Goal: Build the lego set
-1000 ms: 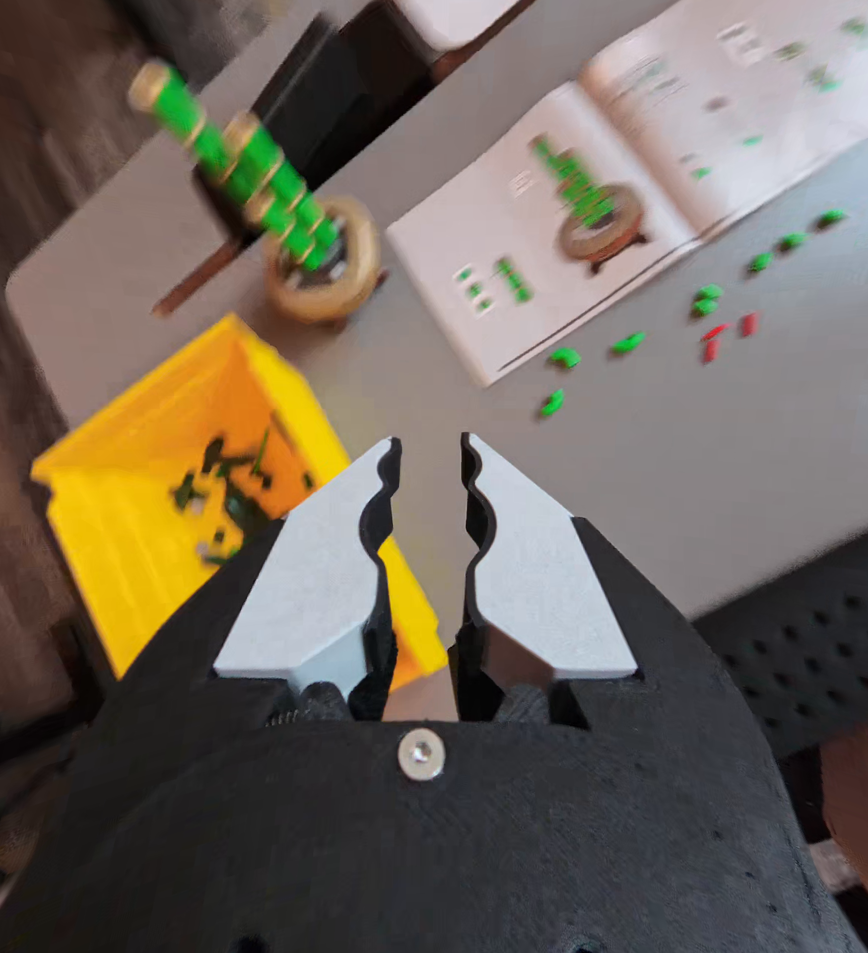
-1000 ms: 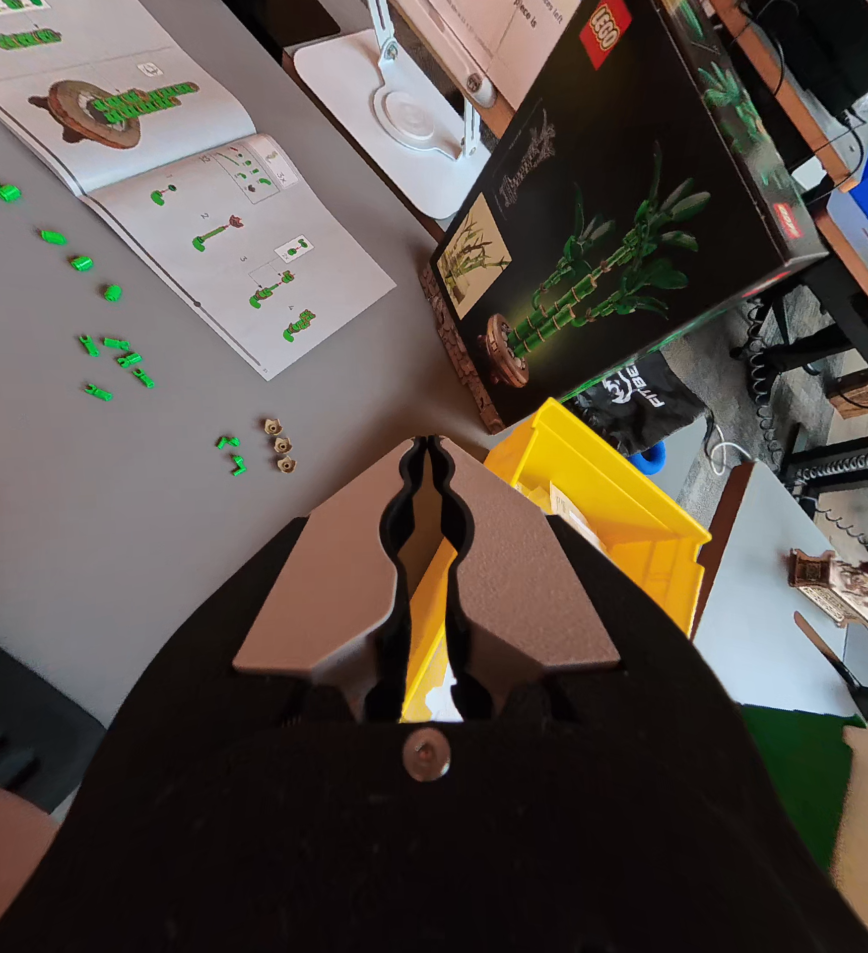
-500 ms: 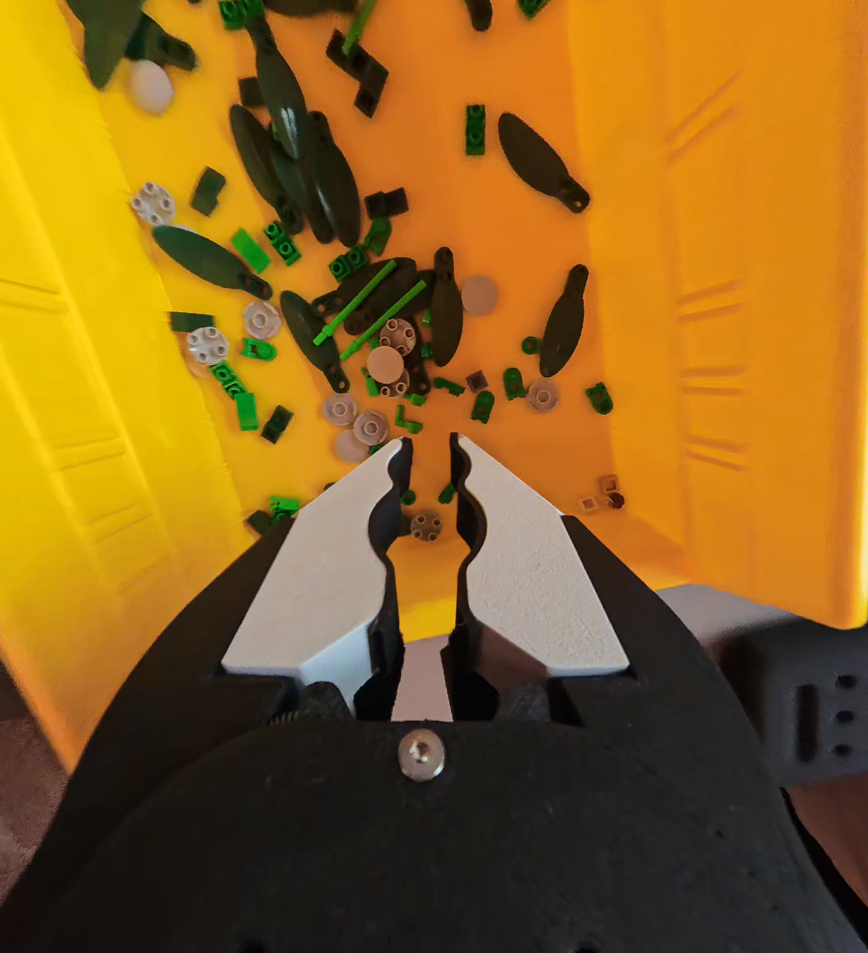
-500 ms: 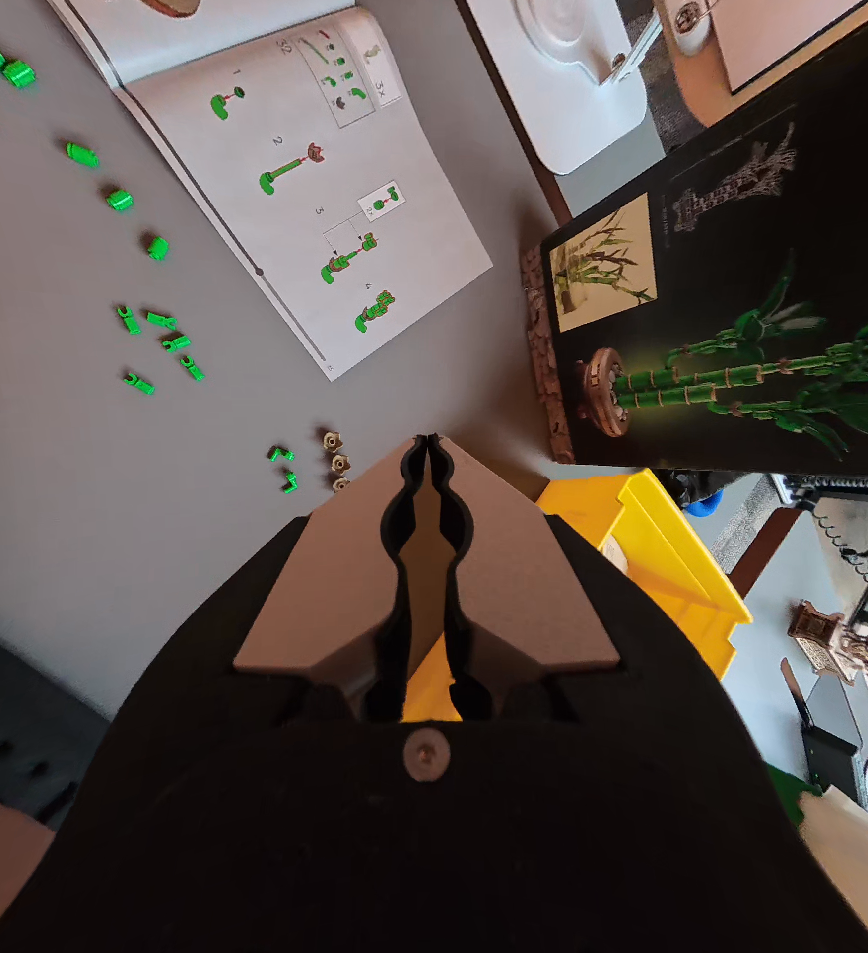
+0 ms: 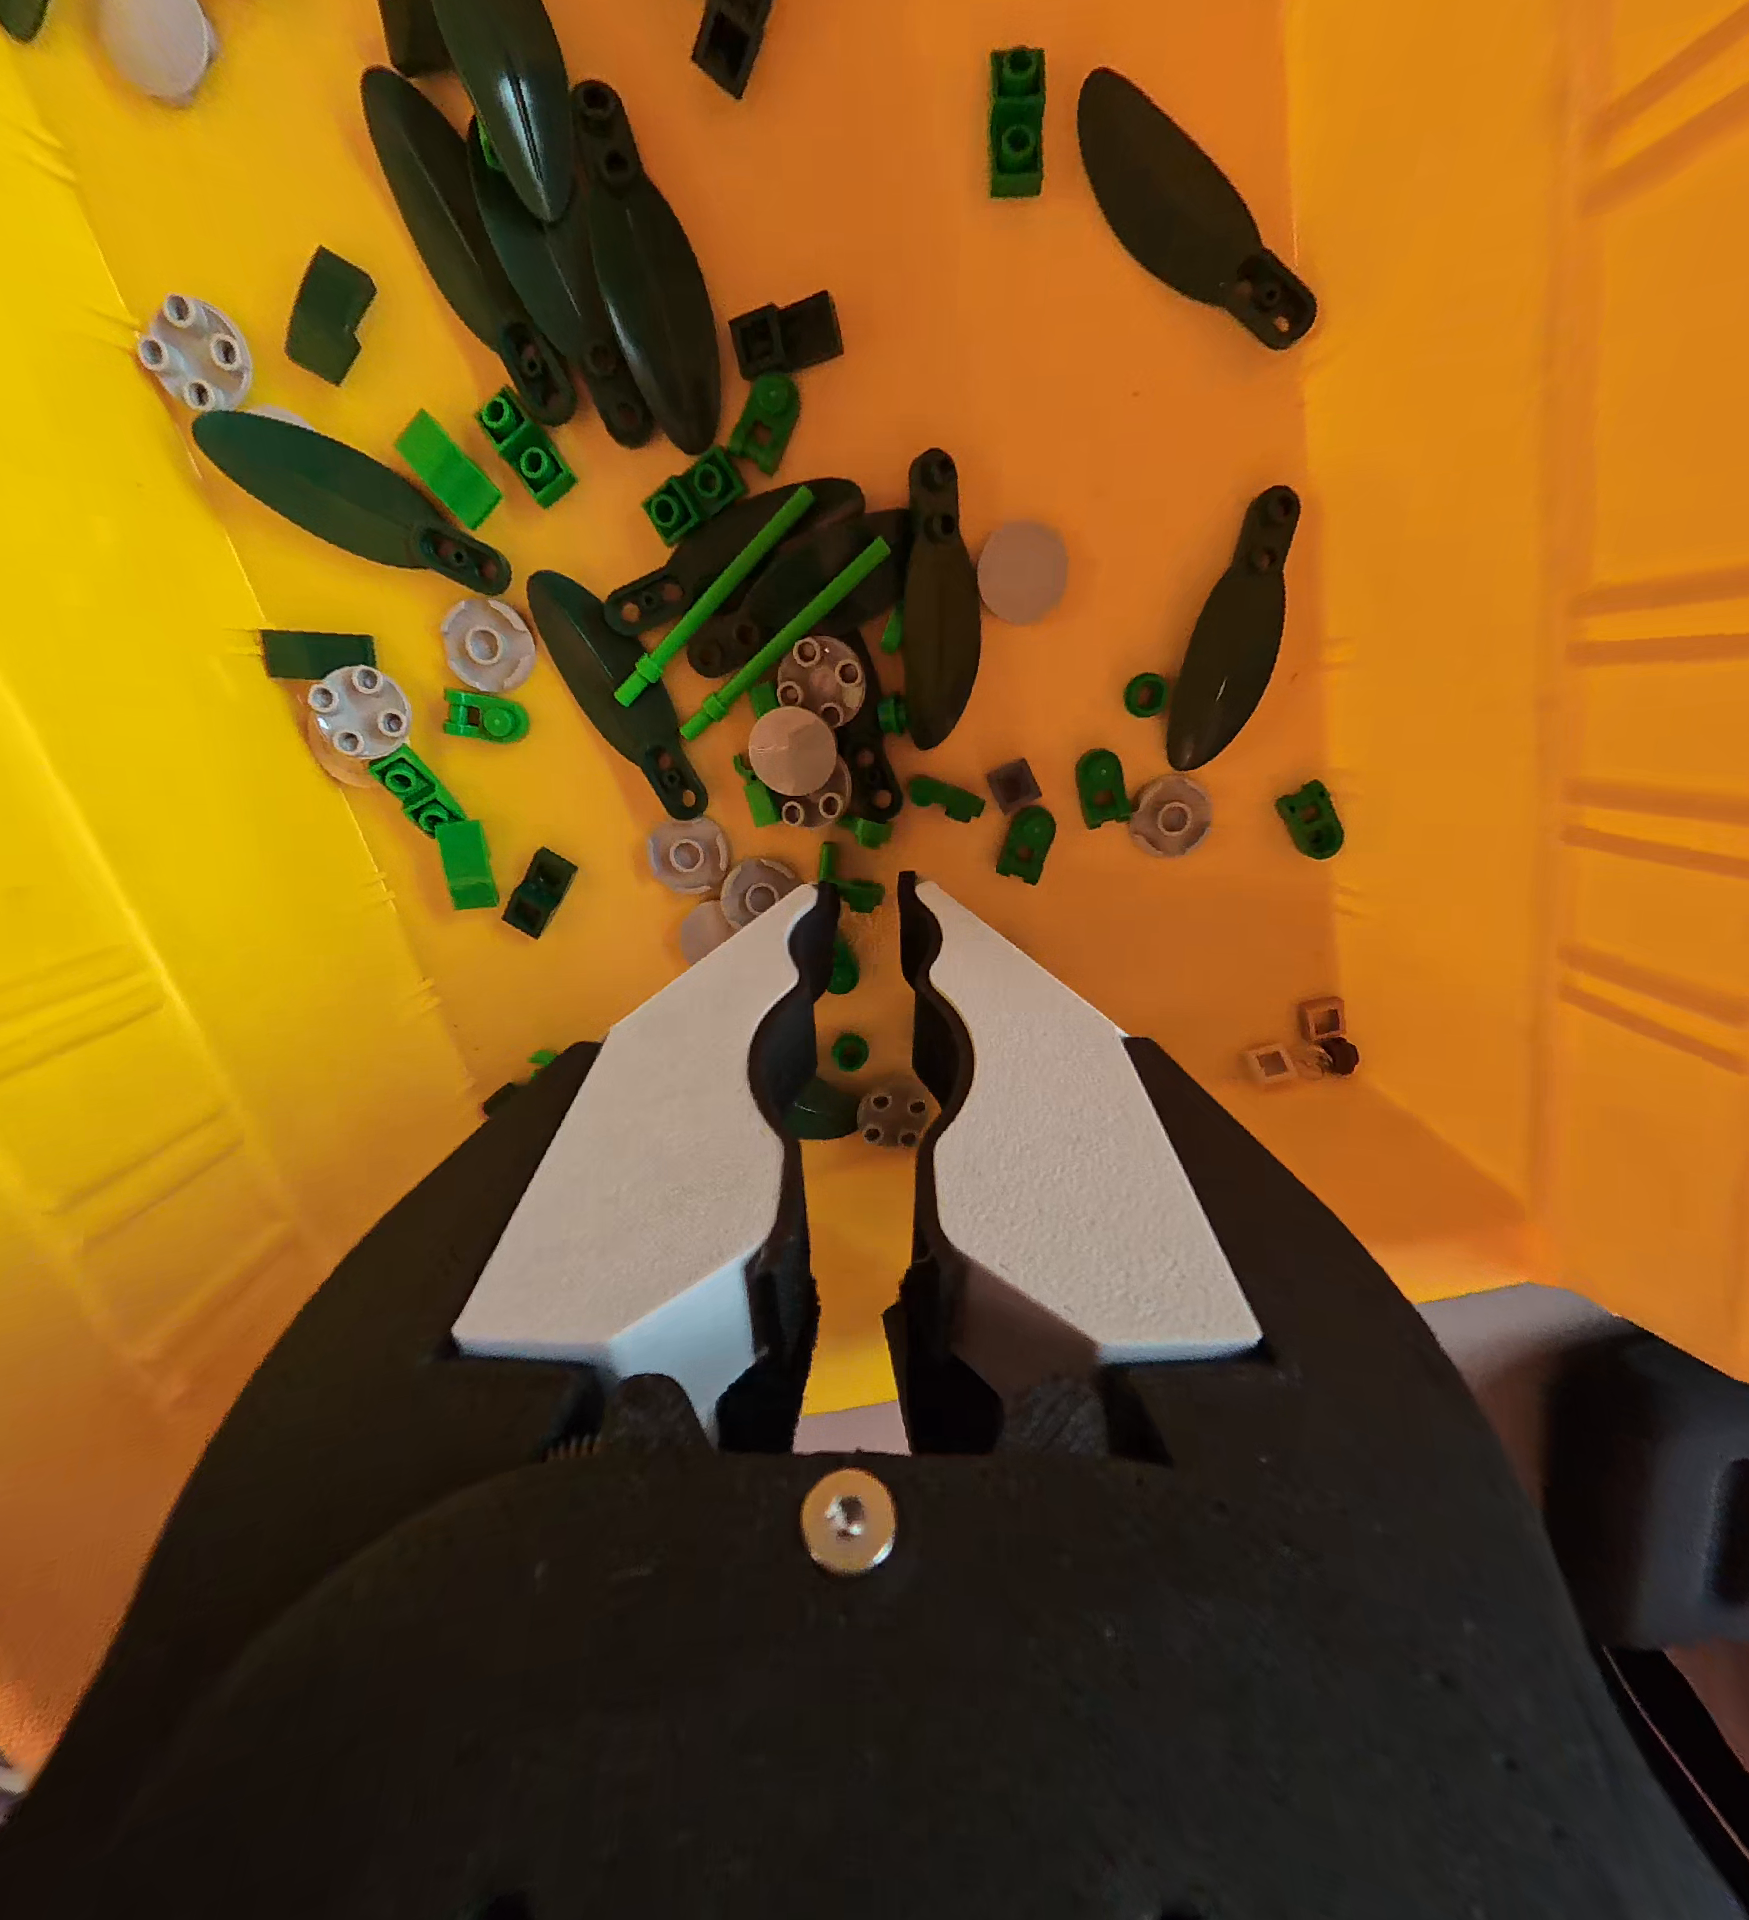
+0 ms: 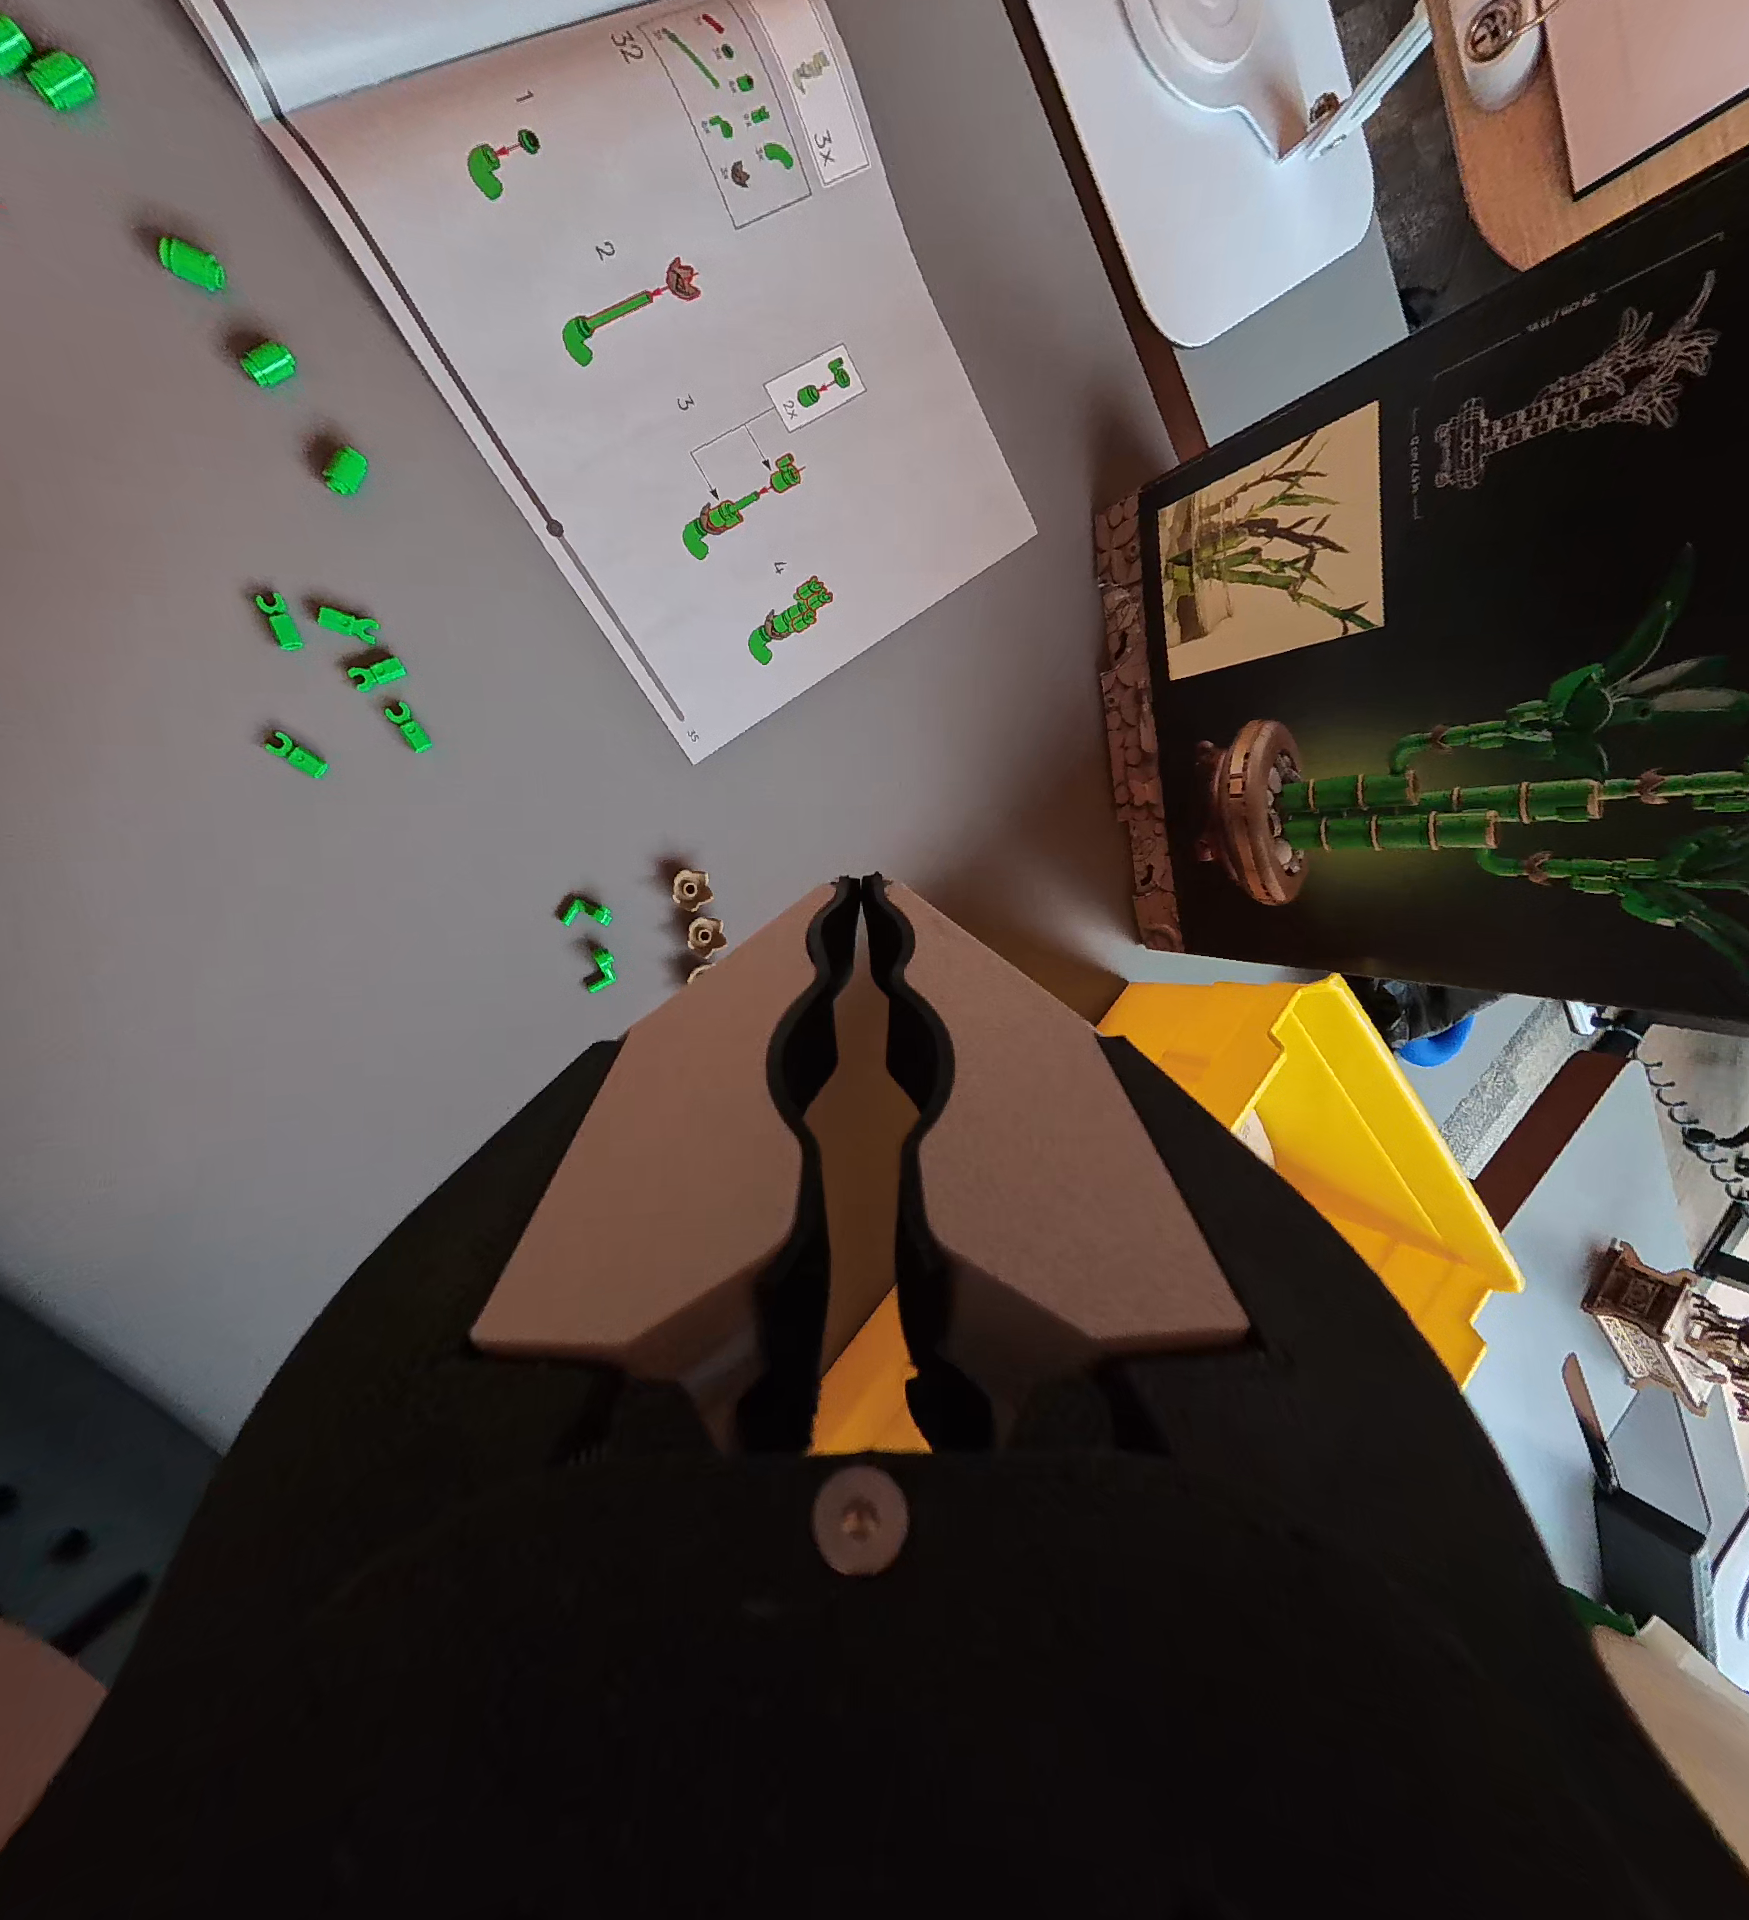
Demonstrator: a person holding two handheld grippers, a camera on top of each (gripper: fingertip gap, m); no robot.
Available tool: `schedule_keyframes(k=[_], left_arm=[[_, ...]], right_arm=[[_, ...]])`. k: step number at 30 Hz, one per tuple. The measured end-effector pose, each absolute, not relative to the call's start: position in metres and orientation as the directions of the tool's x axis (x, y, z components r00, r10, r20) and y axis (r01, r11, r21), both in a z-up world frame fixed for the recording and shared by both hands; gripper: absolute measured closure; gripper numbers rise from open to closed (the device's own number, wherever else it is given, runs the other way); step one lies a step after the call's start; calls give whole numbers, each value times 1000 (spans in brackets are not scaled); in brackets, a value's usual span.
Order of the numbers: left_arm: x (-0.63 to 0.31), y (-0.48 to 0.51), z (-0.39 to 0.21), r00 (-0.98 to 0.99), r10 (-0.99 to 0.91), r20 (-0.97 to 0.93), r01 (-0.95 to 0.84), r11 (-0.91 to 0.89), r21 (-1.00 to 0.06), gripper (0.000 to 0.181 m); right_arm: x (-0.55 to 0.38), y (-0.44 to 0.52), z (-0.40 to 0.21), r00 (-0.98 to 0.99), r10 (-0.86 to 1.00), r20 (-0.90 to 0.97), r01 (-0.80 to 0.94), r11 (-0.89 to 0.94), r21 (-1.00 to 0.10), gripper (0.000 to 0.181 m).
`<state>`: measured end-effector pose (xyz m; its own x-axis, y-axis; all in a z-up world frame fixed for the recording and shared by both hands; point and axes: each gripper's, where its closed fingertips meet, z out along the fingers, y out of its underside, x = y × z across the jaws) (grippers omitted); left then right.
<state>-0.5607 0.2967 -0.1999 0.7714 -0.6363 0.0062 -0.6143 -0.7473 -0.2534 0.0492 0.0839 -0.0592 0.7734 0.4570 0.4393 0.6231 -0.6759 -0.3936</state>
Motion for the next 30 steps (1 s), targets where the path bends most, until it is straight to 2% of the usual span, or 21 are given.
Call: schedule_keyframes(k=[11, 14, 18, 21, 24, 30], left_arm=[[-567, 301, -187, 778, -625, -56, -613, -738, -281, 175], [-567, 306, -153, 790, -602, -115, -597, -713, -368, 176], [-515, 298, -78, 759, -644, -99, -567, -578, -587, 176], [-435, 262, -34, 615, -786, -64, -586, -401, -704, 176], [-339, 210, -19, 394, -918, -40, -623, -235, -746, 176], [-139, 96, -63, -88, -996, 21, -643, 40, -765, 175]], right_arm=[[50, 79, -56, 770, 463, 439, 630, -661, -408, 181], [50, 78, -52, 770, 458, 443, 630, -656, -416, 181], [50, 77, -45, 773, 444, 452, 627, -644, -439, 181], [53, 74, -37, 772, 431, 467, 628, -630, -457, 181], [60, 68, -28, 785, 407, 468, 614, -614, -496, 181], [75, 54, -23, 814, 379, 440, 579, -595, -557, 181]])
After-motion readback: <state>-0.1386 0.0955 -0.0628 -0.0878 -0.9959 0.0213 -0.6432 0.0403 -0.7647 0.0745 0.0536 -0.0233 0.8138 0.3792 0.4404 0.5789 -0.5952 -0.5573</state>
